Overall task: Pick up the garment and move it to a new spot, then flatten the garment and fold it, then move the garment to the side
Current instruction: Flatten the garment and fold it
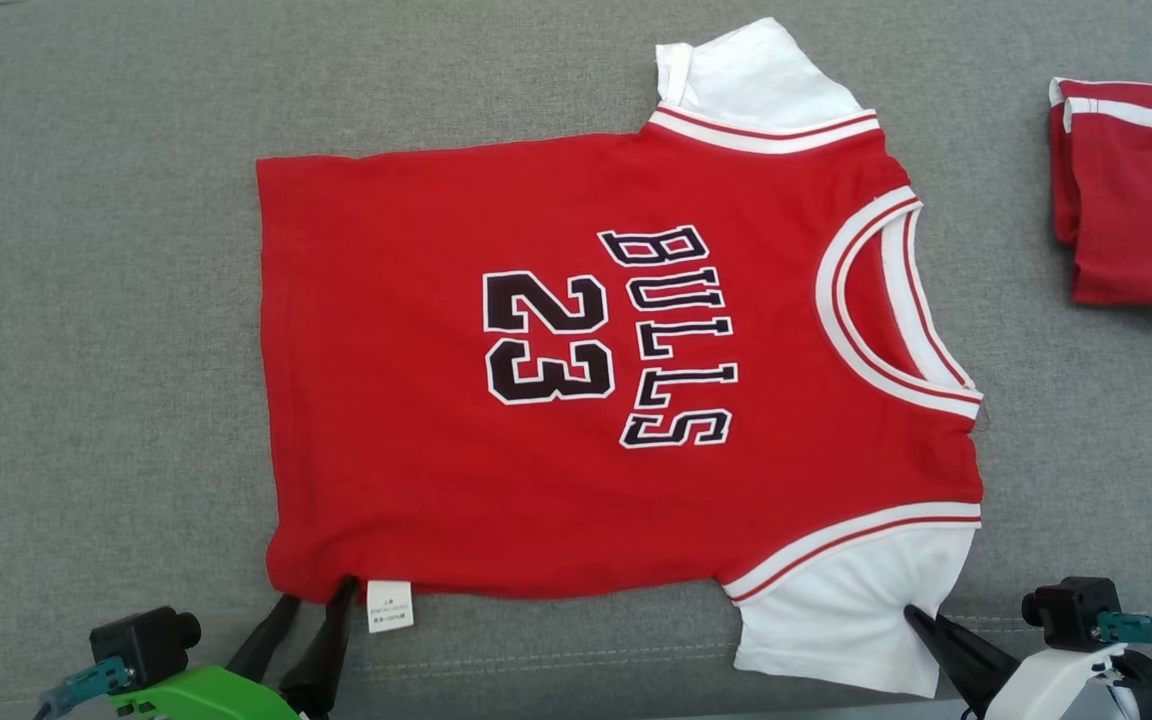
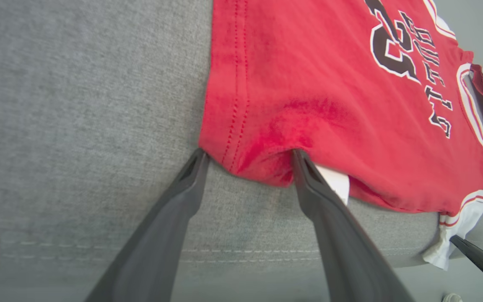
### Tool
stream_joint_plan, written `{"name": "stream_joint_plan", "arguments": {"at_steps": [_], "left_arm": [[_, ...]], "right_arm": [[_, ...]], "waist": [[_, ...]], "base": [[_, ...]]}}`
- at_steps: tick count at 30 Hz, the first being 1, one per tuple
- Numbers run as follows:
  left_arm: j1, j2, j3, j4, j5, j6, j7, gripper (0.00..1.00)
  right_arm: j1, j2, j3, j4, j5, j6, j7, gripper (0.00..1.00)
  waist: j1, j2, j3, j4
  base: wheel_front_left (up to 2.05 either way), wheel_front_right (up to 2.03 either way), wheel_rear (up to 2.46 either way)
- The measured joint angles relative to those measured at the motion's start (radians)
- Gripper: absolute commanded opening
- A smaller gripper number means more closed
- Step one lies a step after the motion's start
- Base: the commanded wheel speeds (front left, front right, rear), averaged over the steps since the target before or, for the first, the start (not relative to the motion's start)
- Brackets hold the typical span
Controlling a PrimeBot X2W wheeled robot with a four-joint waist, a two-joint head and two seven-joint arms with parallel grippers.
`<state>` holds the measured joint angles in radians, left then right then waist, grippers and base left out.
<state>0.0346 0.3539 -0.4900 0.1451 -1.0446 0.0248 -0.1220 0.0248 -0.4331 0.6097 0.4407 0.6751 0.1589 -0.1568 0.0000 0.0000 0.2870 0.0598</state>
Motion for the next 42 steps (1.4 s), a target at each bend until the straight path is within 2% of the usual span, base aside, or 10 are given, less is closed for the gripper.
{"name": "stream_joint_plan", "arguments": {"at_steps": [2, 4, 6, 7, 15, 23, 27, 37, 42], "left_arm": [[0.000, 0.000, -0.004, 0.001, 0.000, -0.007, 0.007, 0.98], [0.000, 0.000, -0.007, 0.001, 0.000, -0.011, 0.007, 0.44], [-0.001, 0.000, -0.011, -0.002, 0.000, -0.018, 0.014, 0.10], [-0.001, -0.001, -0.013, -0.005, -0.002, -0.026, 0.016, 0.00], [-0.001, 0.002, -0.024, -0.050, -0.020, -0.049, 0.036, 0.00], [0.001, 0.017, -0.004, -0.101, -0.061, -0.053, 0.051, 0.00], [0.015, 0.039, 0.008, -0.123, -0.063, -0.052, 0.060, 0.00], [0.040, 0.068, 0.030, -0.178, -0.077, -0.040, 0.070, 0.00], [0.057, 0.081, 0.034, -0.213, -0.084, -0.027, 0.086, 0.00]], "right_arm": [[-0.002, 0.003, 0.001, 0.001, 0.001, 0.000, 0.000, 0.00], [-0.005, 0.004, 0.004, 0.001, 0.001, 0.000, 0.000, 0.00], [-0.007, 0.002, 0.009, 0.001, 0.001, 0.000, 0.000, 0.00], [-0.009, 0.000, 0.012, 0.001, 0.001, 0.000, 0.000, 0.00], [-0.016, -0.039, 0.052, -0.031, 0.000, -0.003, 0.005, 0.00], [-0.005, -0.106, 0.092, -0.161, 0.038, -0.029, 0.105, 0.00], [0.007, -0.118, 0.102, -0.233, 0.078, -0.029, 0.155, 0.00], [0.047, -0.167, 0.035, -0.410, 0.189, -0.029, 0.214, 0.00], [0.079, -0.172, -0.005, -0.491, 0.262, -0.046, 0.225, 0.00]], "waist": [[0.0000, 0.0000, 0.001, -0.005], [0.0000, 0.0000, 0.001, -0.007], [0.0000, 0.0000, 0.002, -0.009], [0.0000, 0.0000, 0.002, -0.010], [0.0001, 0.0000, -0.001, -0.015], [0.0001, 0.0001, -0.015, -0.025], [0.0001, 0.0001, -0.025, -0.038], [0.0001, 0.0001, -0.031, -0.055], [0.0001, 0.0001, -0.026, -0.058]], "base": [[0.00, 0.00, 0.00], [0.00, 0.00, 0.00], [0.00, 0.00, 0.00], [0.00, 0.00, 0.00], [0.00, 0.00, 0.00], [0.00, 0.00, 0.00], [0.00, 0.00, 0.00], [0.00, 0.00, 0.00], [0.00, 0.00, 0.00]]}}
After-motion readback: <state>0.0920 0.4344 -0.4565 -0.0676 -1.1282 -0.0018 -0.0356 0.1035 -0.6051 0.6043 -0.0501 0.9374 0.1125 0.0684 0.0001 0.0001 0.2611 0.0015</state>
